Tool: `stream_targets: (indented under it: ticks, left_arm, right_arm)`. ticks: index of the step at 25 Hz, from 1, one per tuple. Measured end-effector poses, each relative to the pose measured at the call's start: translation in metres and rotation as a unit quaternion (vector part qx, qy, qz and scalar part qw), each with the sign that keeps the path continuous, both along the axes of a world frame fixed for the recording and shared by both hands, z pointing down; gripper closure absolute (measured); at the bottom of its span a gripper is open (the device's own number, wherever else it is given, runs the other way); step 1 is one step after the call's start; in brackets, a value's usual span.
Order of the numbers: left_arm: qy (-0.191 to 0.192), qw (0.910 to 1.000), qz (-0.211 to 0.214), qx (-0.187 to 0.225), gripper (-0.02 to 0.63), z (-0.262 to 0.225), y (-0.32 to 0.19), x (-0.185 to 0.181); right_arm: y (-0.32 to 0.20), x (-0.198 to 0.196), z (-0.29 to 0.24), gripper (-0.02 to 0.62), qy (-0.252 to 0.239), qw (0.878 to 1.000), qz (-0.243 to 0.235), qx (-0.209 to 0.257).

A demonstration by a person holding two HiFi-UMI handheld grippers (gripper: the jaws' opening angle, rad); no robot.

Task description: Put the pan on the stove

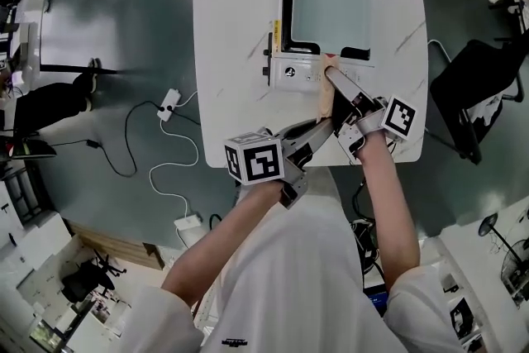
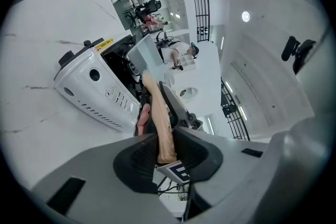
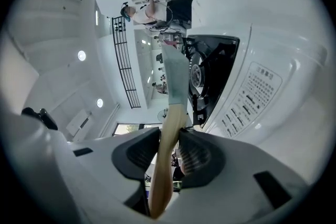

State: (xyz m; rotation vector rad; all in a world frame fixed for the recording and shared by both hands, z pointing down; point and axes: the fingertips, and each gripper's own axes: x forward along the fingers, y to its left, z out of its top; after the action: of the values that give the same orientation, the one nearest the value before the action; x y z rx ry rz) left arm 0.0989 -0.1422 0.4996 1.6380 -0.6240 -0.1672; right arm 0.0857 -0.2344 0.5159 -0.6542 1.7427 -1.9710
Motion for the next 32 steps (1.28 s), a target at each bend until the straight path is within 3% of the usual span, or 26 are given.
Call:
stream_targets:
  ticks: [13, 24, 32]
  left_arm:
    - [-0.023, 0.9991, -0.02, -0.03, 0.522, 0.025, -0.006, 0.005]
    - [-0.027, 0.9993, -0.019, -0.019, 0.515, 0.031, -0.003, 0.008]
    - [-0.037, 0.999, -0.026, -0.001, 0.441, 0.026, -0.003, -0.002]
  right_arm:
    - [-0.006, 0.003, 0.023, 0.476, -0.032, 0.999, 0.008, -0.021]
    - [-0.001, 0.005, 0.023, 0.469, -0.009, 1.0, 0.008, -0.01]
    - [0.002, 0.014, 0.02, 0.419, 0.021, 1.0, 0.018, -0.002]
